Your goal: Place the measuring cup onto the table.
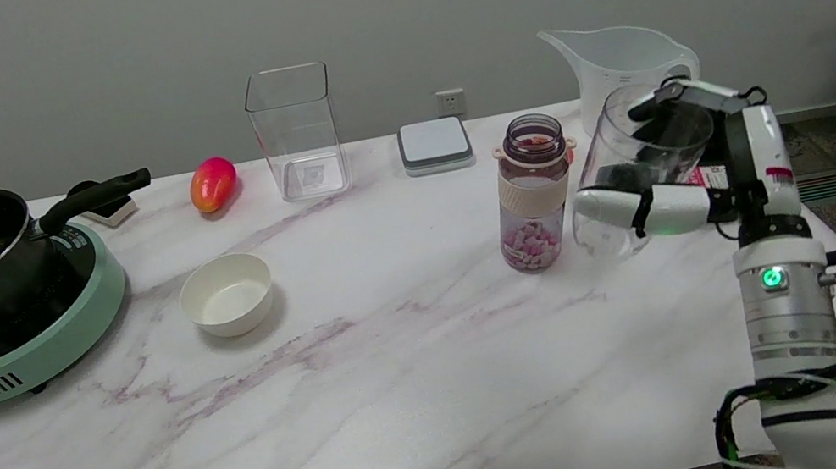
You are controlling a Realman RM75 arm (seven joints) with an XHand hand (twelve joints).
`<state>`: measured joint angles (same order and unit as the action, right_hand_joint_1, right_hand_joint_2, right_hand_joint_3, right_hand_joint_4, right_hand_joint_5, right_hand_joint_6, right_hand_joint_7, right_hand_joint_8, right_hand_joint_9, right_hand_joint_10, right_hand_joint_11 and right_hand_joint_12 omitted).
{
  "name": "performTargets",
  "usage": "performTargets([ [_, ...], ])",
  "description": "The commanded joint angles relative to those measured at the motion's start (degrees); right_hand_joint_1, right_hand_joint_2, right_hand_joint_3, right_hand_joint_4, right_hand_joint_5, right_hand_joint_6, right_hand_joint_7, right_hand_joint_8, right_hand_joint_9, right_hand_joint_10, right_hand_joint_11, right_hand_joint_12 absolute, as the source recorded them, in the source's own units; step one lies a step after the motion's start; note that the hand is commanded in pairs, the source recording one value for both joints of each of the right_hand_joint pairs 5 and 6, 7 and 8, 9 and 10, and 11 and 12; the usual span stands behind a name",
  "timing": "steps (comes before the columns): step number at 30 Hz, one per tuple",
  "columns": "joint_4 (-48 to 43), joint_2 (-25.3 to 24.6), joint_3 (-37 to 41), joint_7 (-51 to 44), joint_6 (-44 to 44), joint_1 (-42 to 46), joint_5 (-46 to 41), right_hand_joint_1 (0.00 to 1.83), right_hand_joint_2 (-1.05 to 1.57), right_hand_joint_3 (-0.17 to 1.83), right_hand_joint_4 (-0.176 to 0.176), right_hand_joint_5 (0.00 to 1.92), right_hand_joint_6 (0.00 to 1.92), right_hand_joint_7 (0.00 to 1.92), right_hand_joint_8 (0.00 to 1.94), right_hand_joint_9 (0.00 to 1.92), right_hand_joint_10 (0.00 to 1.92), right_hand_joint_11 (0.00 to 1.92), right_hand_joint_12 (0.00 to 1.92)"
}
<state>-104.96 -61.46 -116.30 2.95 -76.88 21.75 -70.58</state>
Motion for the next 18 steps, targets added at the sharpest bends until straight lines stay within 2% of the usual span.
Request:
performTargets([
  [1,1.5,-2.2,-4.9,16.4,6.9,5.8,-0.1,1.31,1.48,0.23,0.0,1.92,1.92,1.86,1.86,1.66,1.66,1.42,1.42],
  [18,3.8,-0.7,-4.8,21.0,15.2,3.3,0.1,1.29,1.49,0.23,0.0,1.92,1.92,1.87,1.87,1.66,1.66,1.42,1.42],
])
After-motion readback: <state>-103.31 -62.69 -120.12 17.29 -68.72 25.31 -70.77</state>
